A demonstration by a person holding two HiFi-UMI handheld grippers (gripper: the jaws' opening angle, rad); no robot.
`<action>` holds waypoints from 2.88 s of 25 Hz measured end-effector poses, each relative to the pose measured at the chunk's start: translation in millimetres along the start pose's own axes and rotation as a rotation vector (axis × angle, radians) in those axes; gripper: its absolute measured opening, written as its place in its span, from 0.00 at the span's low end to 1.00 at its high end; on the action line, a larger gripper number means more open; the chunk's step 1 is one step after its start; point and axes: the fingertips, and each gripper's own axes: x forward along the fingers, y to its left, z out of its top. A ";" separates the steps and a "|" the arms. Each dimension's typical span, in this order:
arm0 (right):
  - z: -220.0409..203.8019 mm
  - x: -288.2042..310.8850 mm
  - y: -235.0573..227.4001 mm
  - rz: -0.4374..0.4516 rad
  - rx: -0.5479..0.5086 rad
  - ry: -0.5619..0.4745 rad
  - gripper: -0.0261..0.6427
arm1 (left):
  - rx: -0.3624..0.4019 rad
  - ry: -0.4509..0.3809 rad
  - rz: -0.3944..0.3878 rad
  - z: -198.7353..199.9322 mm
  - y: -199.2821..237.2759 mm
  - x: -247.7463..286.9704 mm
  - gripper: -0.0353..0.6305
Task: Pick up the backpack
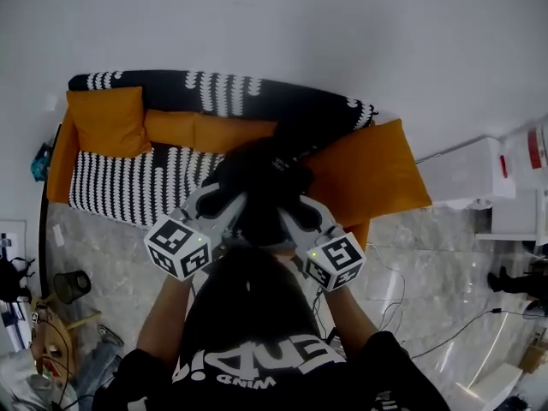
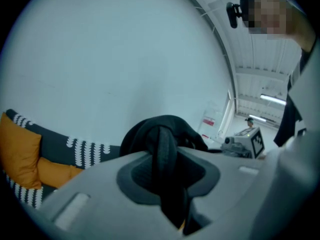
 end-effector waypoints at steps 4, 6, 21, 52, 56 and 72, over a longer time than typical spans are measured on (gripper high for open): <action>-9.6 0.0 4.5 0.028 0.000 0.018 0.13 | -0.015 0.000 0.027 -11.2 -1.9 -6.7 0.18; -16.6 -1.4 14.6 0.037 -0.006 0.024 0.13 | -0.029 -0.001 0.031 -19.7 -3.3 -17.1 0.18; -81.7 -66.5 170.6 -0.059 0.022 -0.012 0.13 | 0.019 0.013 -0.064 -84.7 -75.5 -164.1 0.18; -115.1 -214.1 303.9 0.041 -0.091 -0.037 0.14 | 0.074 -0.067 -0.006 -136.2 -236.7 -290.8 0.18; -137.7 -226.3 297.9 0.053 -0.071 -0.012 0.14 | 0.069 -0.030 -0.020 -160.9 -249.2 -284.6 0.18; -136.8 -244.9 275.3 0.064 -0.057 -0.011 0.14 | 0.076 -0.007 -0.057 -161.9 -269.1 -259.6 0.18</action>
